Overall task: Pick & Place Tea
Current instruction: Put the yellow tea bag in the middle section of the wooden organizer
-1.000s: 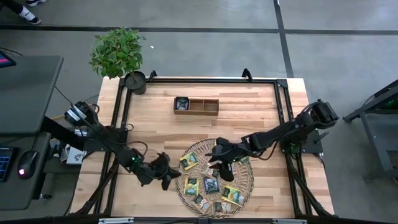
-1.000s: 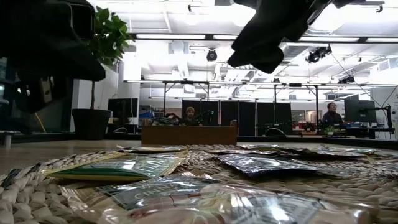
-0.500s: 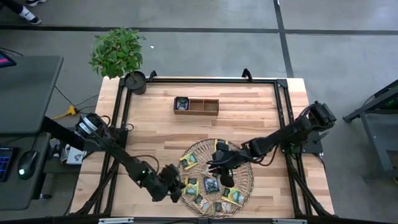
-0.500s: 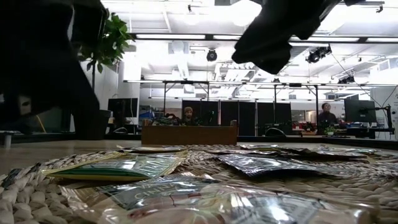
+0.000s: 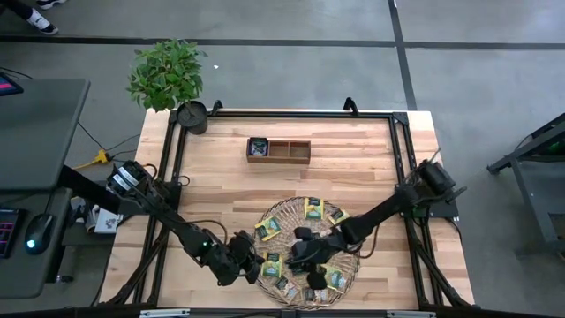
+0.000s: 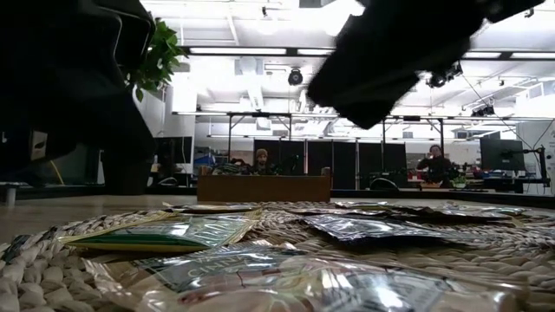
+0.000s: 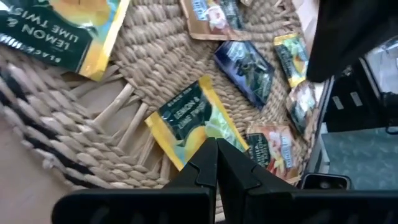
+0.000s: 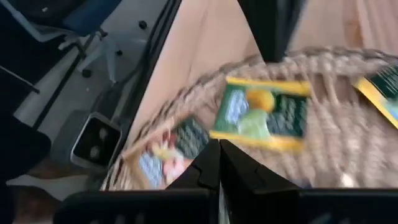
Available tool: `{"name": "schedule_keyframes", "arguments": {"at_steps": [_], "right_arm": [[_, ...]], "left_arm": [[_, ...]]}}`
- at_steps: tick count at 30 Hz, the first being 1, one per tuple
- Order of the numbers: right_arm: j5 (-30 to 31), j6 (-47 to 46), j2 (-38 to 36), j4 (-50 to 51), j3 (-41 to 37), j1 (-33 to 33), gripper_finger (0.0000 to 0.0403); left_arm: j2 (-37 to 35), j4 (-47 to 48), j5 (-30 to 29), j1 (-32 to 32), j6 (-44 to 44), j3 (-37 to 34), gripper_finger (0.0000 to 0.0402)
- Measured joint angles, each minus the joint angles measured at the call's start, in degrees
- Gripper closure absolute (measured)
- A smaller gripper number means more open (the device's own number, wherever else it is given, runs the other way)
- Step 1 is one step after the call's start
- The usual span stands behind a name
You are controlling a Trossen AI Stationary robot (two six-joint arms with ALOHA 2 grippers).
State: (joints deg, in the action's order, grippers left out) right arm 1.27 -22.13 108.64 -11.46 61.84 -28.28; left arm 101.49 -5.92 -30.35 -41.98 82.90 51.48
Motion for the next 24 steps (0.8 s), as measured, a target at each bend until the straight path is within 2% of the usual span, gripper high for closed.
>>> {"name": "schedule_keyframes", "arguments": {"at_steps": [8,15,24], "right_arm": [[1.91,1.11,7.46,0.12,8.09,0.12,0.0402],[3.72,1.16,12.23,5.70,14.36,-0.53,0.0402],[7.99,-3.81,13.22,10.36,16.38,-1.41,0.0403]], "left_arm": [[0.00,1.49,1.42,0.00,1.54,-0.02,0.0401],[-0.01,4.61,3.29,0.50,2.90,-0.07,0.0401],[-0.02,4.77,4.49,1.14,2.48,-0.07,0.0401]]}}
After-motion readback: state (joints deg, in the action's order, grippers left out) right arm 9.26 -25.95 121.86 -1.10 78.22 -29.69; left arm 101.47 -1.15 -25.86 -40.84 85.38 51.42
